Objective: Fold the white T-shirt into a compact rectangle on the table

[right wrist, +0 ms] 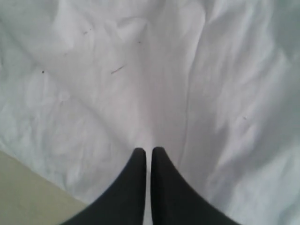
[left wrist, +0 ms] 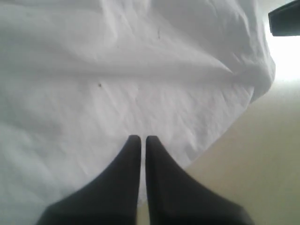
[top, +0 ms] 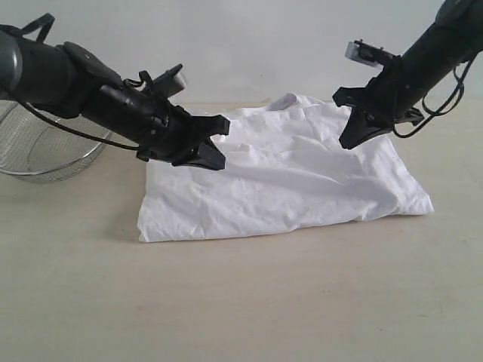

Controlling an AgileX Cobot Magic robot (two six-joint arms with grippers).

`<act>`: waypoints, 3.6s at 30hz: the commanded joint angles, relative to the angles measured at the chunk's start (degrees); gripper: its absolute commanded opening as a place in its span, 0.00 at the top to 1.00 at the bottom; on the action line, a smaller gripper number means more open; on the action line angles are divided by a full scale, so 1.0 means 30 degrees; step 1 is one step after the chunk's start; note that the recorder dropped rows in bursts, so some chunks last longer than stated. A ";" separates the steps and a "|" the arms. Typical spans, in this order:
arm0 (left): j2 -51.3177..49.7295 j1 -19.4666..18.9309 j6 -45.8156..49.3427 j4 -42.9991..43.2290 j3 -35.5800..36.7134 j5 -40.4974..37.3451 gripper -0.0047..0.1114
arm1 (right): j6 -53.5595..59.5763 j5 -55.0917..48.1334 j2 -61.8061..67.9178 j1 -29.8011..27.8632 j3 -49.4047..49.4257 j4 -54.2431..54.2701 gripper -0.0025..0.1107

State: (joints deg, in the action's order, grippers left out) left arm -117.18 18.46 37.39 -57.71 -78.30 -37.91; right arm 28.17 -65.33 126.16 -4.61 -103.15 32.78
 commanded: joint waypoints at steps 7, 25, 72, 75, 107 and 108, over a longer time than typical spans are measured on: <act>0.1857 0.0011 -0.0544 -0.0611 0.2102 0.1568 0.92 | -0.0221 0.5328 -0.4305 -0.0128 0.6492 -0.0816 0.98; -0.2051 0.0045 0.0775 -0.3088 0.2826 0.2491 0.92 | -0.0907 0.9127 -0.1787 0.0417 0.8660 -0.1122 0.98; 1.0131 -0.1163 0.0824 -0.2956 1.1868 0.3505 0.92 | -0.3764 0.8306 -1.2335 0.0085 1.7153 -0.2856 0.98; 1.0419 -0.1163 0.1359 -0.2956 1.2839 0.3853 0.92 | -0.1803 0.8817 -1.2296 -0.1812 1.8468 -0.0186 0.98; 0.8485 -0.1163 0.5832 -0.7214 0.9776 0.1962 0.92 | 0.1147 0.7885 -1.0813 -0.2724 1.6701 0.3013 0.48; 0.8326 -0.1163 0.5735 -0.7061 0.9581 0.1962 0.92 | 0.1105 0.6979 -1.0313 -0.2724 1.5868 0.3095 0.48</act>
State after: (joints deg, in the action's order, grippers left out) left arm -90.97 15.04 54.66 -79.56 -47.78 -31.35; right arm 32.12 -38.00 92.14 -12.47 -50.59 41.68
